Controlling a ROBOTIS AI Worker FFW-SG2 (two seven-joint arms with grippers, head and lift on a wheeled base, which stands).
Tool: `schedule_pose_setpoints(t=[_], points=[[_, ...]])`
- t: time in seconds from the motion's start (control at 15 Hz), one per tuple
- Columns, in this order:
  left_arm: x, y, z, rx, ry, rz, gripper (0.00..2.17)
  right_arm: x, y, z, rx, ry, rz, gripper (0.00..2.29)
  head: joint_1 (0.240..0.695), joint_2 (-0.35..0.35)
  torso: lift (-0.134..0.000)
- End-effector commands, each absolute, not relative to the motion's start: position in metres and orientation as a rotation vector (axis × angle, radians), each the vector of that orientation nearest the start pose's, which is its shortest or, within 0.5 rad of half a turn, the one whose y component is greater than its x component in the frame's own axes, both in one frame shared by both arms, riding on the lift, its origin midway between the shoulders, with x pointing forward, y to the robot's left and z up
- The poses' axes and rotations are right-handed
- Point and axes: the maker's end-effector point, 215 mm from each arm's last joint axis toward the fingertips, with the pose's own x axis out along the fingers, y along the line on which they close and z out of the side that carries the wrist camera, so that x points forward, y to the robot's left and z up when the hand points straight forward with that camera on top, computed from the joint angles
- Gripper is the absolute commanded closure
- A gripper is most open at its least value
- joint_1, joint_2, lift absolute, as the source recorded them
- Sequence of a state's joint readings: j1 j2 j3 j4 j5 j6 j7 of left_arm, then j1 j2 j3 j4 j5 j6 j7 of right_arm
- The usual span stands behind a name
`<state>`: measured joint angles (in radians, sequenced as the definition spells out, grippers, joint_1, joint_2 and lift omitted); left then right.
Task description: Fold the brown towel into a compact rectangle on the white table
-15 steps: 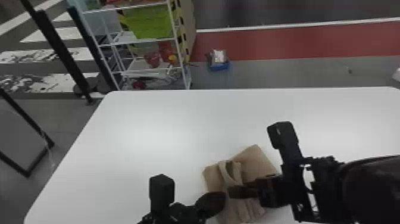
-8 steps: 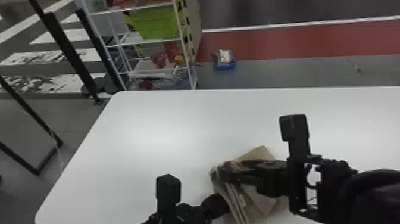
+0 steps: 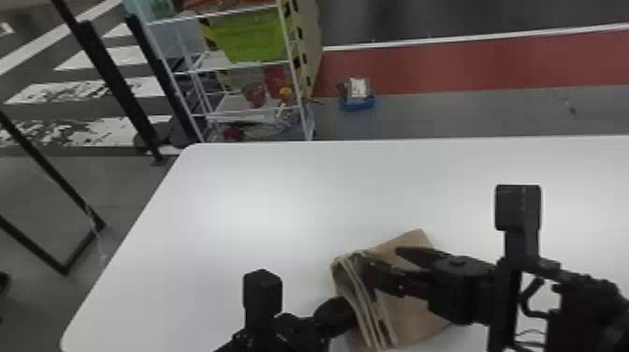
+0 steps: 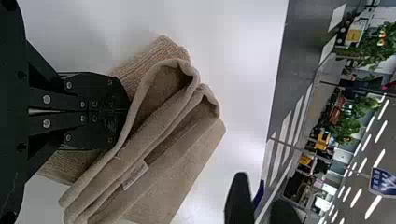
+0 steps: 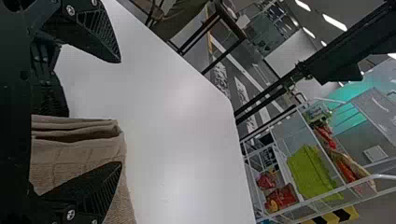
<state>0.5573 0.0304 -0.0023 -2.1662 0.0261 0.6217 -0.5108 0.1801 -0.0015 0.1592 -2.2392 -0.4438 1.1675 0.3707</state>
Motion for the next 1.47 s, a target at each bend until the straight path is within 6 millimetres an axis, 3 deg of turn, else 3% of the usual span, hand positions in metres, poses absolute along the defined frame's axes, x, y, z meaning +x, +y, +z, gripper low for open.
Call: schedule_pose_setpoints(t=[0.0, 0.13, 0.33, 0.47, 0.53, 0.67, 0.8, 0.93, 1.4], points=[[0.378, 0.151, -0.435, -0.114, 0.472, -0.470, 2.08, 0.370, 0.010, -0.349, 0.451, 0.698, 0.828, 0.12, 0.695, 0.230, -0.124], [0.384, 0.172, -0.426, -0.108, 0.452, -0.439, 2.08, 0.354, -0.004, -0.352, 0.477, 0.722, 0.819, 0.13, 0.695, 0.243, -0.124], [0.388, 0.180, -0.415, -0.115, 0.425, -0.423, 2.08, 0.325, -0.029, -0.358, 0.528, 0.786, 0.809, 0.22, 0.695, 0.251, -0.124], [0.398, 0.184, -0.392, -0.106, 0.330, -0.419, 2.08, 0.306, -0.039, -0.366, 0.545, 0.840, 0.802, 0.46, 0.695, 0.245, -0.124], [0.400, 0.188, -0.387, -0.127, 0.314, -0.418, 2.08, 0.300, -0.043, -0.370, 0.559, 0.859, 0.802, 0.62, 0.695, 0.242, -0.124], [0.405, 0.185, -0.386, -0.140, 0.303, -0.434, 2.08, 0.288, -0.050, -0.382, 0.575, 0.903, 0.784, 0.70, 0.695, 0.239, -0.124], [0.410, 0.177, -0.395, -0.156, 0.301, -0.469, 2.08, 0.285, -0.057, -0.388, 0.575, 0.916, 0.759, 1.01, 0.695, 0.224, -0.124], [0.410, 0.168, -0.392, -0.174, 0.280, -0.497, 2.08, 0.287, -0.065, -0.390, 0.562, 0.893, 0.728, 1.34, 0.695, 0.203, -0.124], [0.428, 0.163, -0.415, -0.179, 0.332, -0.513, 2.08, 0.330, -0.108, -0.416, 0.401, 0.787, 0.518, 1.40, 0.695, 0.112, -0.124]])
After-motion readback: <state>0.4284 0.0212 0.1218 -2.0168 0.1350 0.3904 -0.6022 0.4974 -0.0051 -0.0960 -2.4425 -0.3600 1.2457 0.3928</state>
